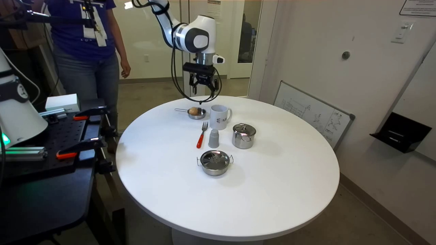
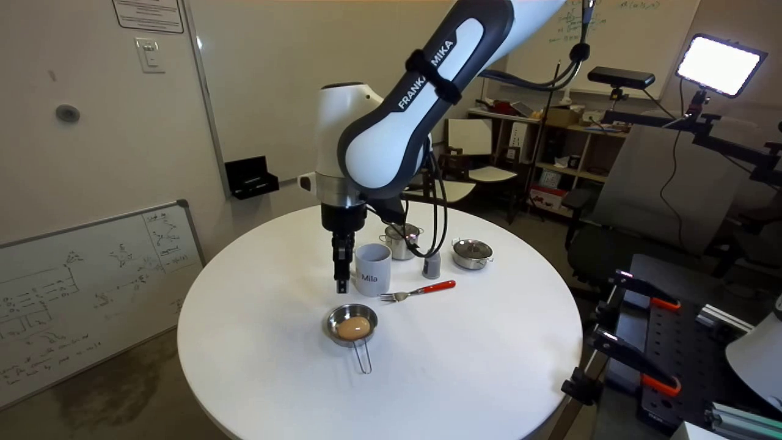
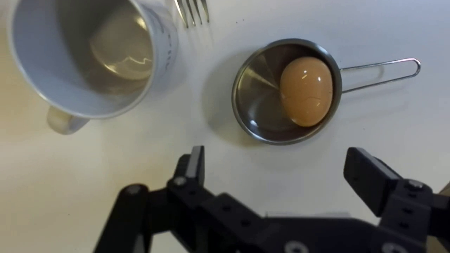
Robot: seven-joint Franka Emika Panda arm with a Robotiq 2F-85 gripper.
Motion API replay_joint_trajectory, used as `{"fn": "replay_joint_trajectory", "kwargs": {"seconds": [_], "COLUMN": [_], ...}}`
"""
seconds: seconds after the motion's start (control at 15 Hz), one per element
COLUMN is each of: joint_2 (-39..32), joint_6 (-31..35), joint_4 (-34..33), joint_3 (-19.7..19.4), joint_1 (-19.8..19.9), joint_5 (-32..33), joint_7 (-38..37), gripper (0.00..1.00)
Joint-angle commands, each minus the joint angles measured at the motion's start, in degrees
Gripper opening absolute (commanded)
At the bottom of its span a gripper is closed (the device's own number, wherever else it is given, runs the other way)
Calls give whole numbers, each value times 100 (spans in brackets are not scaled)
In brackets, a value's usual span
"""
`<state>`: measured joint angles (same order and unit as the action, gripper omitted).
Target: Put the egg on the silver pan
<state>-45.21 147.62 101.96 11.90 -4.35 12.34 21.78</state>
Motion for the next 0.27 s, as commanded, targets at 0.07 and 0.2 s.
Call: {"fn": "replay_joint_trajectory", "kwargs": {"seconds": [0.07, 0.2], "joint_2": [179, 325], "joint_6": [75, 76], "joint_4": [185, 328], "joint_3": [109, 197], "joint_1": [82, 162], "joint_5": [-253, -379], "joint_7": [79, 102], "gripper": [100, 100]}}
